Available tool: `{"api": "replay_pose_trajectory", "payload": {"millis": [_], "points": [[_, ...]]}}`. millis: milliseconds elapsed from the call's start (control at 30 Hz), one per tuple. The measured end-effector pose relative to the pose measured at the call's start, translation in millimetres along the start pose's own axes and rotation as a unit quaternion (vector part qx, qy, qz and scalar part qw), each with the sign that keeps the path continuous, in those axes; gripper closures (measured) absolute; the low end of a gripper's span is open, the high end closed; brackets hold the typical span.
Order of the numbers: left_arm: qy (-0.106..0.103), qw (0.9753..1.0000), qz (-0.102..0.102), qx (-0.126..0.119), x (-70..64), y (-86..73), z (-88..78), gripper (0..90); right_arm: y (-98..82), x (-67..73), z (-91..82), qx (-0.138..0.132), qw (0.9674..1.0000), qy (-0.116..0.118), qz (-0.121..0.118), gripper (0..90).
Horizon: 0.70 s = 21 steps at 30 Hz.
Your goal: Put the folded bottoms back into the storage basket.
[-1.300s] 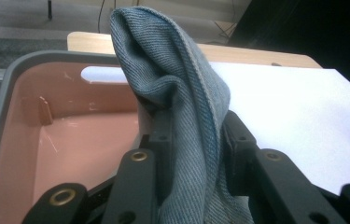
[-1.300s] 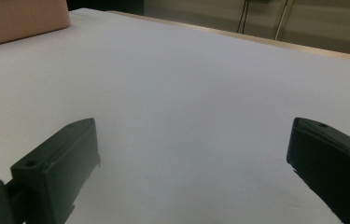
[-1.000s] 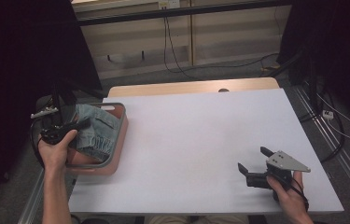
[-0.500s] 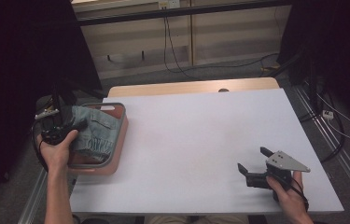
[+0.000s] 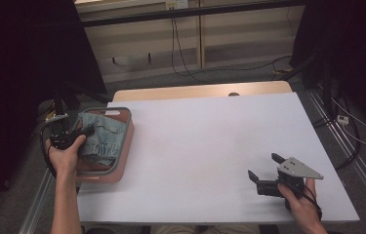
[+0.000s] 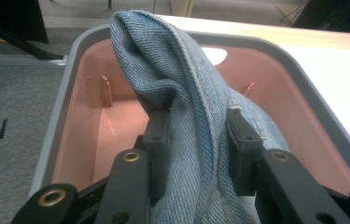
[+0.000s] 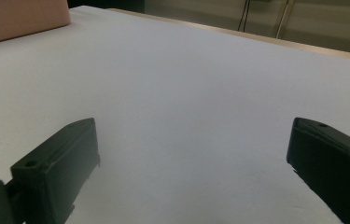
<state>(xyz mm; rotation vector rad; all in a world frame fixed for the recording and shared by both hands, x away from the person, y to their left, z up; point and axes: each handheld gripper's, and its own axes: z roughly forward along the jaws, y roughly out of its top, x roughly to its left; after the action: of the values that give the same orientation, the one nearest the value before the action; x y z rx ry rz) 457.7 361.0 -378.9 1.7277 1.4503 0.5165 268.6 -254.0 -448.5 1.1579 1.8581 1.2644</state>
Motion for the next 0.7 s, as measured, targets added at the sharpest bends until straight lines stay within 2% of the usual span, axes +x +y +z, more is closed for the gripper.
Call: {"api": "replay_pose_trajectory", "payload": {"millis": [133,267,500,567,633,700], "points": [[0.011,0.9999,-0.007,0.002,1.0,-1.2,2.2,64.4,-0.2,-0.1,0.0,0.0,1.0,0.0,0.001,2.3],[0.024,0.9997,-0.002,0.008,2.8,-0.1,-0.2,60.7,-0.3,0.0,0.2,0.001,1.0,0.001,0.001,2.3],[0.027,0.9994,-0.023,0.002,13.2,0.4,-10.7,56.4,-0.1,-0.1,-0.4,-0.001,1.0,0.0,0.001,2.2],[0.043,0.9987,-0.025,0.008,15.9,-1.2,-9.5,54.2,-0.2,0.1,-0.1,-0.001,1.0,0.001,0.001,2.2],[0.057,0.9978,-0.033,0.009,18.5,-1.6,-9.5,46.9,-0.3,0.3,0.1,0.001,1.0,0.001,0.0,2.2],[0.055,0.9975,-0.043,0.001,21.8,-1.2,-13.3,45.3,-0.6,0.3,0.6,0.001,1.0,0.003,0.0,2.2]]}}
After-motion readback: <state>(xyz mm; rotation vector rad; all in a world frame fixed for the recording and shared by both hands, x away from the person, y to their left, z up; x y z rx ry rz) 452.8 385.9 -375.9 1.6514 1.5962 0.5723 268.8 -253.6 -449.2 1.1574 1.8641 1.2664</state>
